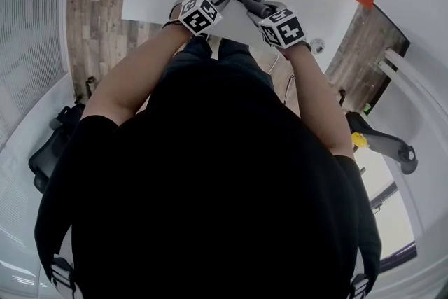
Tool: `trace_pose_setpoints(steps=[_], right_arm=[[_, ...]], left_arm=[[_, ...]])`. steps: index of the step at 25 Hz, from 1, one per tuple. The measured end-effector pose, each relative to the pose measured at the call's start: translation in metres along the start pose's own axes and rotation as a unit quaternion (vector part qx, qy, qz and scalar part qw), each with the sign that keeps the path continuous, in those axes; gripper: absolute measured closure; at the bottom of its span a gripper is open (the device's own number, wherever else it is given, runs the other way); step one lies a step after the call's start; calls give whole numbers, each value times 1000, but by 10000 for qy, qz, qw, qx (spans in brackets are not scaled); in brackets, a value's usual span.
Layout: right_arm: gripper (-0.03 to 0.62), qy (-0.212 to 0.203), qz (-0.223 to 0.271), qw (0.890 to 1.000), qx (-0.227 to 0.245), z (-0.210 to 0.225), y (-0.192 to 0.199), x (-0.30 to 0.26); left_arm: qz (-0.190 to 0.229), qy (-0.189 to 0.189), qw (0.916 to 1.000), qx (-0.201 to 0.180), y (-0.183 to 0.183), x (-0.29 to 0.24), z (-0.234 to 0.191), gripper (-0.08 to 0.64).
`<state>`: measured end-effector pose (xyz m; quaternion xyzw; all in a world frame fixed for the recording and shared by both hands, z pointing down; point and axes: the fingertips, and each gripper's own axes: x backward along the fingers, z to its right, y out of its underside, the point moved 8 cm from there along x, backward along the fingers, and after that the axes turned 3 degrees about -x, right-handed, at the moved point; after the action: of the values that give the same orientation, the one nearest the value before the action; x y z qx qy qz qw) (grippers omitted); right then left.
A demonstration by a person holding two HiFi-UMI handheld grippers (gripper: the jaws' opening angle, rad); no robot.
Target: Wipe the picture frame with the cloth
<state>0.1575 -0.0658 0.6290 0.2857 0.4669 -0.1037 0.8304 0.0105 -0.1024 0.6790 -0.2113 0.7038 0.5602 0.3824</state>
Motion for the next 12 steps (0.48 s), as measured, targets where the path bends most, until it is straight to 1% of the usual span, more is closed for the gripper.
trace_pose_setpoints(steps=[4, 7, 9, 12], right_arm=[[476, 28, 57, 9999, -103, -2, 0, 9], [476, 132, 72, 9998, -90, -4, -1, 18], [476, 187, 105, 9997, -91, -7, -1, 24], [476, 318, 158, 9993, -66, -12, 1, 36]], left_arm=[[-99, 71, 9999, 28, -1, 0, -1, 482], [-231, 203, 9995, 40, -3, -2, -4, 482], [-319, 302, 9989, 172, -3, -2, -5, 482], [-370, 437, 9970, 523, -3, -4, -9, 480]])
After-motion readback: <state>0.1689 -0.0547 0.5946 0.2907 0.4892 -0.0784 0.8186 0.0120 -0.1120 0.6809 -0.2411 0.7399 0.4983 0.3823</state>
